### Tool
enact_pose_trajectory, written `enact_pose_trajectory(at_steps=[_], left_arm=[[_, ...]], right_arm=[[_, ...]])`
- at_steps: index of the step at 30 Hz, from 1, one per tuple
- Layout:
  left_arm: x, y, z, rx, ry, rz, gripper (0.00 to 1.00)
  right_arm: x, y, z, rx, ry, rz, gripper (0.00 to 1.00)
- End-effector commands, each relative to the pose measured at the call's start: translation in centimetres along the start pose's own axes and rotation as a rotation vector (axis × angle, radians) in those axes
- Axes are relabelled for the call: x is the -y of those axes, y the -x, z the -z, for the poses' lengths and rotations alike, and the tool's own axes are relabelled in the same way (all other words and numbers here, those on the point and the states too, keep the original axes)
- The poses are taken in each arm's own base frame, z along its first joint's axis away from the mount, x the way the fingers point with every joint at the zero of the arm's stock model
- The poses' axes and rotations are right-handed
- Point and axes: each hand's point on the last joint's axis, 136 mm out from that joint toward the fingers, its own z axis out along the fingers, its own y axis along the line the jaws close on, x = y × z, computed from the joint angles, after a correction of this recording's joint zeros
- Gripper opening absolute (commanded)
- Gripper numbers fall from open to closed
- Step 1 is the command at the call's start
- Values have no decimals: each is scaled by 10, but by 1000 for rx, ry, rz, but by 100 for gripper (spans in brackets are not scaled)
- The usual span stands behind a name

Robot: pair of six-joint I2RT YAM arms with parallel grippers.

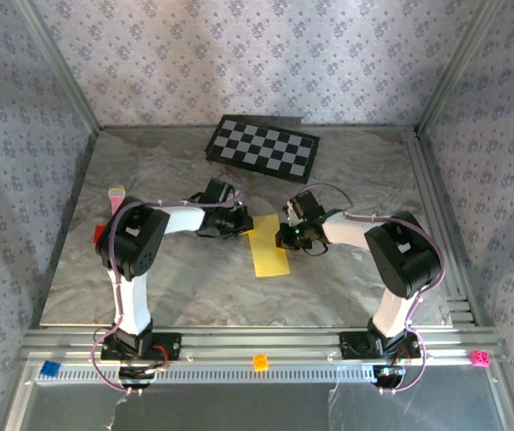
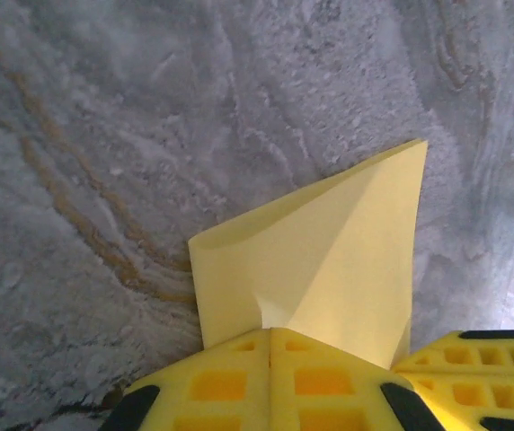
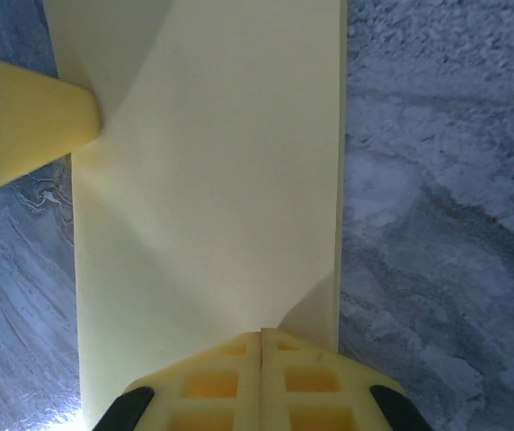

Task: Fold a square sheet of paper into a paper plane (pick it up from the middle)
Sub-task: First fold the square sheet of paper in half at the center of the table.

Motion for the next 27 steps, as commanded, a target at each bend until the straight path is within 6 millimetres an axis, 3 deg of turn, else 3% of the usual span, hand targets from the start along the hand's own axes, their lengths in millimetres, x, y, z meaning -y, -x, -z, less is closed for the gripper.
enact_pose_trajectory(at_steps=[1,4,11,14,27], left_arm=[[-26,-10,-6,-16,67,41,6],[-28,-10,-5,-18,71,54,6],[6,14,8,17,10,17,6],[10,21,9,18,4,16,6],[-31,15,-10,0,59,101,5]], right_arm=[[54,-46,-8,-128,-203,-72,0],[54,-47,-7,-127,-203,-72,0],[53,-44,-5,-123,-207,-70,0],[53,-43,-4,-122,-205,-68,0],[55,-47,-6,-129,-209,-71,0]])
